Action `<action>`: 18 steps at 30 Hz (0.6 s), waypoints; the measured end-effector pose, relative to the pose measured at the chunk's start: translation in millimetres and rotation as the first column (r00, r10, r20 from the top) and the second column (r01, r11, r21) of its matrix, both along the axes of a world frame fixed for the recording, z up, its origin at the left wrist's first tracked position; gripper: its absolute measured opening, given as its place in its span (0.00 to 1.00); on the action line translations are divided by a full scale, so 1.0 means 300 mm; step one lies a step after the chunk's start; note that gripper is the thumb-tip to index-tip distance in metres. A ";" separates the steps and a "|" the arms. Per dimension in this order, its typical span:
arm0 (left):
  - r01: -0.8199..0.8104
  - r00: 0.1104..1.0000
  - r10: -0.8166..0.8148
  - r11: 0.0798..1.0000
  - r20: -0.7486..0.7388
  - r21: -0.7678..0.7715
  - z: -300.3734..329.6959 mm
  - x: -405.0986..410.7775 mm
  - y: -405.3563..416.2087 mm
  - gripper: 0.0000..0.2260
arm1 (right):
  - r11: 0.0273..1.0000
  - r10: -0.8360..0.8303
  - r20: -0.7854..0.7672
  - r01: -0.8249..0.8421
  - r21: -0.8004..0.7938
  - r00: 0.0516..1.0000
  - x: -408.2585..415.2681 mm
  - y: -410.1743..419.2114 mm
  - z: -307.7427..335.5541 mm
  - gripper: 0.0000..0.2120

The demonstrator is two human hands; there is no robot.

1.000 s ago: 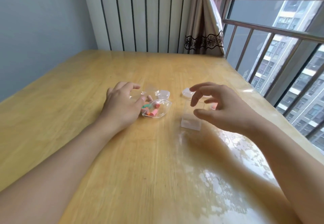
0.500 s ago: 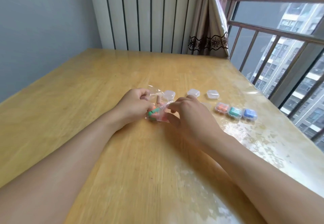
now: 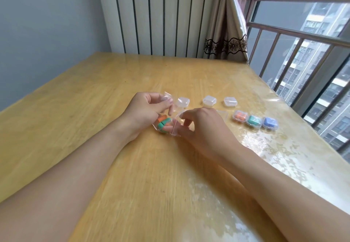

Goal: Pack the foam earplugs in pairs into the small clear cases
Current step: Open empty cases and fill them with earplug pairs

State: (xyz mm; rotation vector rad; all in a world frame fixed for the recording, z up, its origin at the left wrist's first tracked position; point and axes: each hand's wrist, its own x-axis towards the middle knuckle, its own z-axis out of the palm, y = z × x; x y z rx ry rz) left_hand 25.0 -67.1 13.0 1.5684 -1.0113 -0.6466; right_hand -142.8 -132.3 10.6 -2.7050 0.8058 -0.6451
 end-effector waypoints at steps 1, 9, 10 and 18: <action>-0.003 1.000 0.003 1.000 -0.004 0.005 -0.001 -0.001 0.002 0.08 | 1.000 0.012 -0.005 -0.012 0.011 1.000 0.000 -0.001 0.000 0.17; -0.124 0.992 0.123 0.992 0.015 0.035 -0.008 0.007 0.002 0.06 | 1.000 0.013 -0.038 -0.013 -0.006 0.999 -0.003 0.013 0.008 0.07; -0.130 0.991 0.130 0.991 0.015 0.040 -0.008 0.007 0.002 0.07 | 1.000 0.010 -0.030 -0.010 -0.003 0.999 -0.003 0.013 0.007 0.07; -0.094 0.995 0.093 0.995 0.021 0.045 -0.007 -0.010 0.006 0.09 | 1.000 -0.029 0.019 0.029 -0.003 0.999 0.001 0.012 0.006 0.08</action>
